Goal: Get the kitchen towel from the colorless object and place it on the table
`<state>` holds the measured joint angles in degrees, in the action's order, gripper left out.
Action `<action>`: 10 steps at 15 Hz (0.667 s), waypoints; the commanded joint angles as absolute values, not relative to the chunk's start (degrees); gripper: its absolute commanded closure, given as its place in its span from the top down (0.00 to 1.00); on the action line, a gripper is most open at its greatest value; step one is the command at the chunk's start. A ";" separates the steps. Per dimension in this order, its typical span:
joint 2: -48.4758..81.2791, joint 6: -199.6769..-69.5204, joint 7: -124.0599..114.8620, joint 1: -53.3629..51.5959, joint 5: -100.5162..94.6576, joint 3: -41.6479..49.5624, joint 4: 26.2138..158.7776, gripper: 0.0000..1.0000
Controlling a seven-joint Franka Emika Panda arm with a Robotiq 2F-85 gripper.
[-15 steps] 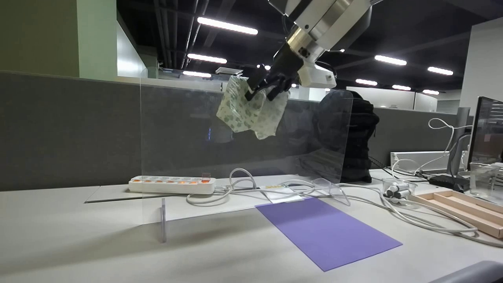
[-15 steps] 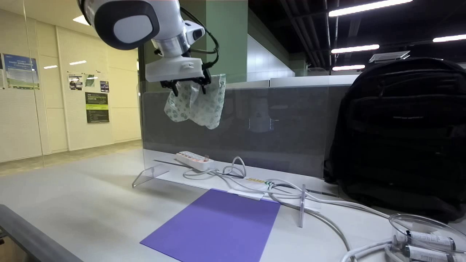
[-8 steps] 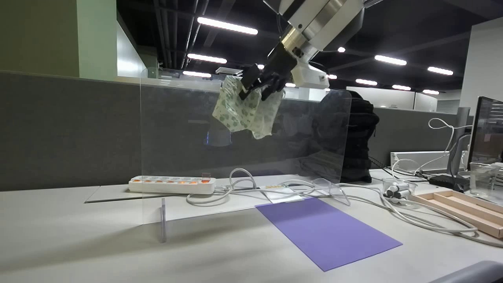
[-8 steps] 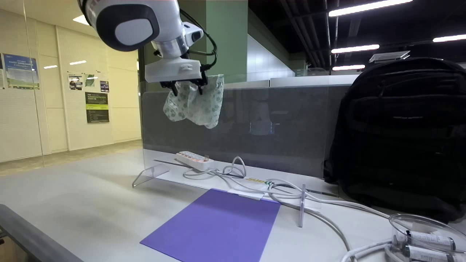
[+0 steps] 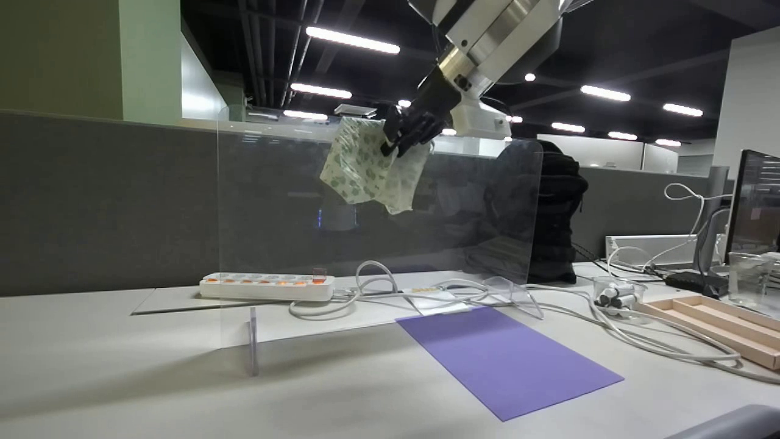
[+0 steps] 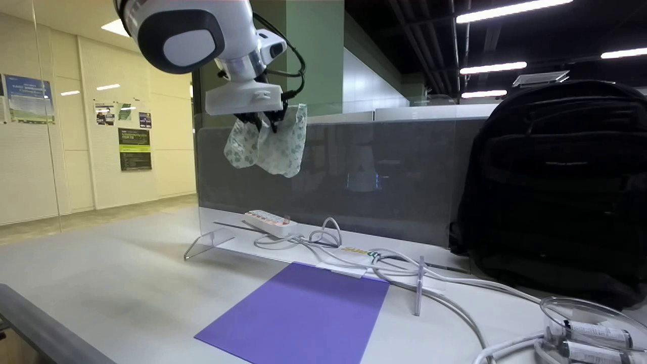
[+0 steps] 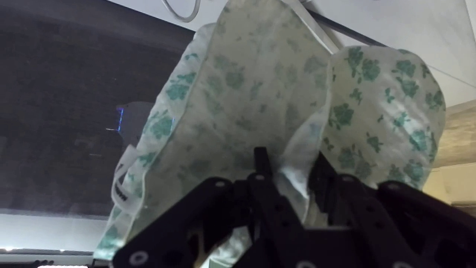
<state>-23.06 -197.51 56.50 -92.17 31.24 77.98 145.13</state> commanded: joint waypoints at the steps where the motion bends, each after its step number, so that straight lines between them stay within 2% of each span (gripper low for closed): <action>1: -23.46 -196.56 55.62 -91.16 32.24 77.24 144.52 0.03; 5: -19.16 -188.61 54.23 -85.36 35.87 73.80 144.72 0.00; 10: -9.66 -166.47 48.23 -66.90 34.00 63.64 144.21 0.01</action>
<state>-16.47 -175.38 54.45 -76.61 36.33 69.53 145.18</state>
